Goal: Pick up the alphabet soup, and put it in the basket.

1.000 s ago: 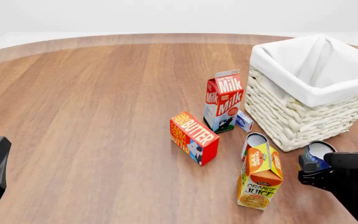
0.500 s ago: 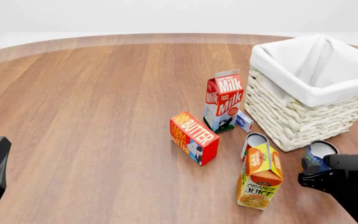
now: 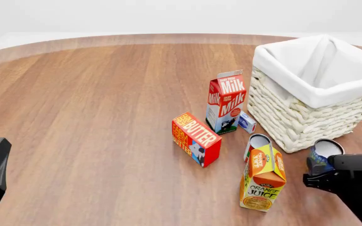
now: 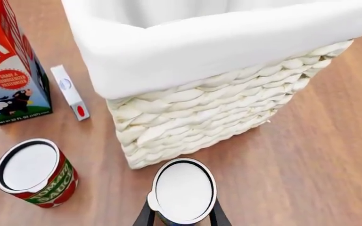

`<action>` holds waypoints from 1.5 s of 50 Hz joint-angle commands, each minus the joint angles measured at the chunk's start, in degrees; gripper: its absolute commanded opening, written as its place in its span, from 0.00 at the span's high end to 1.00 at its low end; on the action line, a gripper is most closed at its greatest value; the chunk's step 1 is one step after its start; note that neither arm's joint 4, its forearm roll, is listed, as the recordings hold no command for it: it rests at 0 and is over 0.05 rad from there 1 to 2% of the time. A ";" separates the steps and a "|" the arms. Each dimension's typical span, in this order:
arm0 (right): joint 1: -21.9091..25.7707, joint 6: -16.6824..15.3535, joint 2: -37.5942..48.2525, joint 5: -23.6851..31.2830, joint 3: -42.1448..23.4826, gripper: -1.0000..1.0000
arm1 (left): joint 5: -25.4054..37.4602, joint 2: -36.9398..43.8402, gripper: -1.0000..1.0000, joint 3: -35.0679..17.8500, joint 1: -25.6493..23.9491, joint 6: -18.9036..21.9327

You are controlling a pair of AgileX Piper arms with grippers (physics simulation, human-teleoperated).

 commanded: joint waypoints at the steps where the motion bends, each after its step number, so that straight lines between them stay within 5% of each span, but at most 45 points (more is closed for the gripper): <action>1: -0.47 0.24 -1.86 -0.13 0.00 1.00 | 0.00 0.00 0.00 0.00 0.00 0.00; 13: -0.92 -0.52 -5.10 1.39 0.00 1.00 | 0.00 0.00 0.00 0.00 0.00 0.00; 17: -1.02 -0.70 -15.53 11.06 0.00 1.00 | 0.00 0.00 0.00 0.00 0.00 0.00; 22: -0.88 -1.06 -19.12 14.57 0.00 1.00 | 0.00 0.00 0.00 0.00 0.00 0.00; 33: -1.11 -1.65 -51.42 44.96 0.00 1.00 | 0.00 0.00 0.00 0.00 0.00 0.00; 44: -0.87 -2.28 -68.57 60.29 0.00 1.00 | 0.00 0.00 0.00 0.00 0.00 0.00; 75: -0.27 -4.15 -77.36 62.52 -0.02 1.00 | 0.00 0.00 0.00 0.00 0.00 0.00</action>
